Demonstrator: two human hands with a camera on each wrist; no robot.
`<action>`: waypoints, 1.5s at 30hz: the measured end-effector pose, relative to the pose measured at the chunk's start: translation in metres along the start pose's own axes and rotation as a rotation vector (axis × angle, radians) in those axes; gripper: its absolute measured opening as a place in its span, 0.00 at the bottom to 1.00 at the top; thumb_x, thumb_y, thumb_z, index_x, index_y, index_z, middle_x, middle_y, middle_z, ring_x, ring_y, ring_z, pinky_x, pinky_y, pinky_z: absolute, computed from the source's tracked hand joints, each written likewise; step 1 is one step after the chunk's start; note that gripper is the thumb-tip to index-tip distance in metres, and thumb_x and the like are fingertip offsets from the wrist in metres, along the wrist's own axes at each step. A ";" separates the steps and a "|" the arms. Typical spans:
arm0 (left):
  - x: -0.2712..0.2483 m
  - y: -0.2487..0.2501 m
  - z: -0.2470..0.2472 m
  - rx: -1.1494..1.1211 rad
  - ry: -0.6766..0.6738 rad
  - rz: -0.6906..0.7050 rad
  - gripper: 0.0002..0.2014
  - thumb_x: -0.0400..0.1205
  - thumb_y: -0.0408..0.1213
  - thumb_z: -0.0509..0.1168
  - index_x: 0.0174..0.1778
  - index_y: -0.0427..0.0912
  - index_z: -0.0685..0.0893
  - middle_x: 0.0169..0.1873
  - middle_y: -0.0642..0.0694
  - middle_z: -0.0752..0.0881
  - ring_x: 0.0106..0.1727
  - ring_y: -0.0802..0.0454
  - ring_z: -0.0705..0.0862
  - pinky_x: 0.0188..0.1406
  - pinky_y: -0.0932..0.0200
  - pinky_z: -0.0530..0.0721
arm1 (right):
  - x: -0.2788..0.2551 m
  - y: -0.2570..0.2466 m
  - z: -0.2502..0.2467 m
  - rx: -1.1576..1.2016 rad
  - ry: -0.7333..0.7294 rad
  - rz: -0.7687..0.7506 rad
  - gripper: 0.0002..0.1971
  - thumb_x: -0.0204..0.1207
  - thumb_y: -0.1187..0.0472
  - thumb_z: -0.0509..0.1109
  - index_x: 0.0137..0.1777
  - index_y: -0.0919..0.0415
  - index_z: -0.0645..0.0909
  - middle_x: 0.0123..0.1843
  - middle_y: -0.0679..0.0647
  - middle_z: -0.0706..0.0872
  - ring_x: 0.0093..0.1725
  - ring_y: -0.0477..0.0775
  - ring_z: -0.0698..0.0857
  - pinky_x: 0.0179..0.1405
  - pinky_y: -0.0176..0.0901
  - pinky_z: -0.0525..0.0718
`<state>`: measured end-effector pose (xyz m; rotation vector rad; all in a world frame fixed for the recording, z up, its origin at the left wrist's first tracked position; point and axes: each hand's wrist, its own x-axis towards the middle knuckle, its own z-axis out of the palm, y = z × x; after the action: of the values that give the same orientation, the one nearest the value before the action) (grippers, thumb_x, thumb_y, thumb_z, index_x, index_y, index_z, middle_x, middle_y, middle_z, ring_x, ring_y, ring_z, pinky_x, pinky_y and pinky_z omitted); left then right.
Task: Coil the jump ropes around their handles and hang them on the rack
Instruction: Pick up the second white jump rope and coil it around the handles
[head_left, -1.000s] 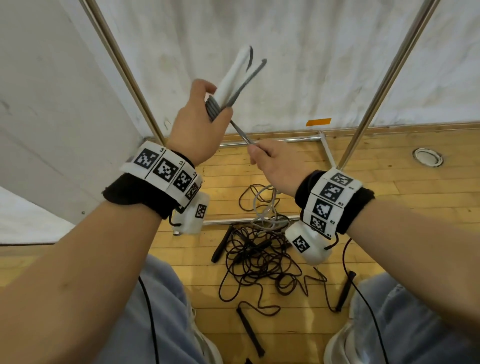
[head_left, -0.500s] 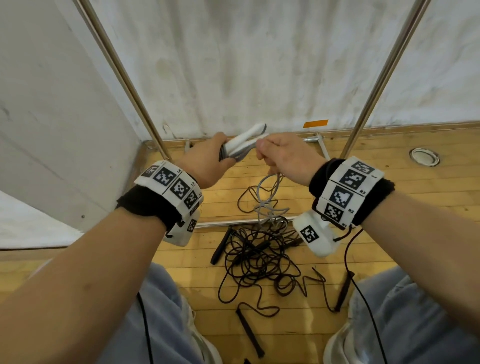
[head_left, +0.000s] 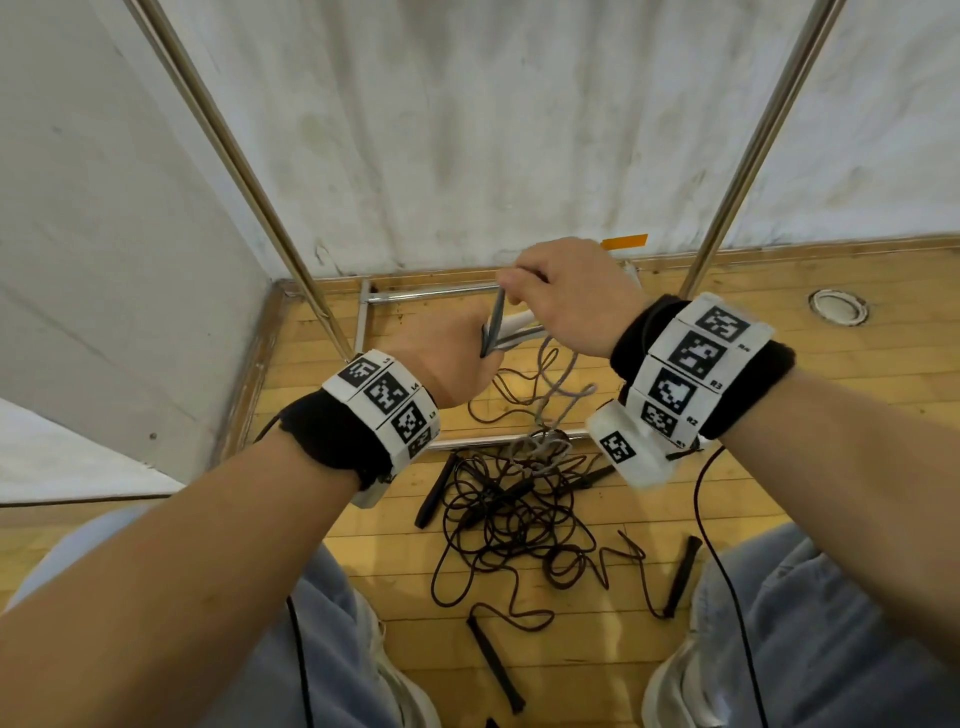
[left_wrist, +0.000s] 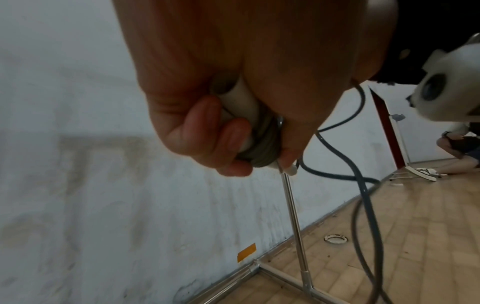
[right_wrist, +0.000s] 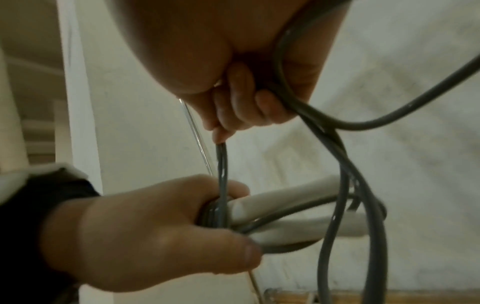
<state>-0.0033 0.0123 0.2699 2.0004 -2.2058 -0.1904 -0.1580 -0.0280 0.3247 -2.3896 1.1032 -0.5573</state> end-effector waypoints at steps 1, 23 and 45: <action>-0.001 0.002 -0.001 -0.008 -0.037 0.001 0.08 0.81 0.48 0.62 0.46 0.49 0.72 0.33 0.52 0.80 0.35 0.49 0.81 0.34 0.53 0.80 | 0.001 0.004 -0.002 -0.059 0.019 0.003 0.22 0.83 0.50 0.59 0.40 0.68 0.83 0.31 0.58 0.80 0.31 0.54 0.76 0.28 0.40 0.68; -0.022 0.019 -0.047 -0.575 0.229 0.216 0.11 0.84 0.51 0.53 0.36 0.54 0.70 0.27 0.45 0.81 0.28 0.46 0.80 0.26 0.52 0.74 | 0.007 0.041 -0.001 0.799 -0.286 0.308 0.20 0.84 0.59 0.59 0.28 0.56 0.73 0.18 0.44 0.70 0.18 0.44 0.66 0.23 0.38 0.66; -0.005 0.019 -0.052 -1.067 0.322 -0.071 0.09 0.81 0.49 0.56 0.39 0.49 0.71 0.26 0.46 0.82 0.20 0.56 0.76 0.21 0.67 0.69 | 0.000 -0.005 0.048 0.097 -0.151 0.243 0.09 0.84 0.62 0.53 0.52 0.61 0.75 0.48 0.58 0.85 0.47 0.60 0.82 0.48 0.53 0.81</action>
<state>-0.0111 0.0202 0.3246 1.3488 -1.3412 -0.7873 -0.1293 -0.0137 0.2882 -2.1361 1.2462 -0.3337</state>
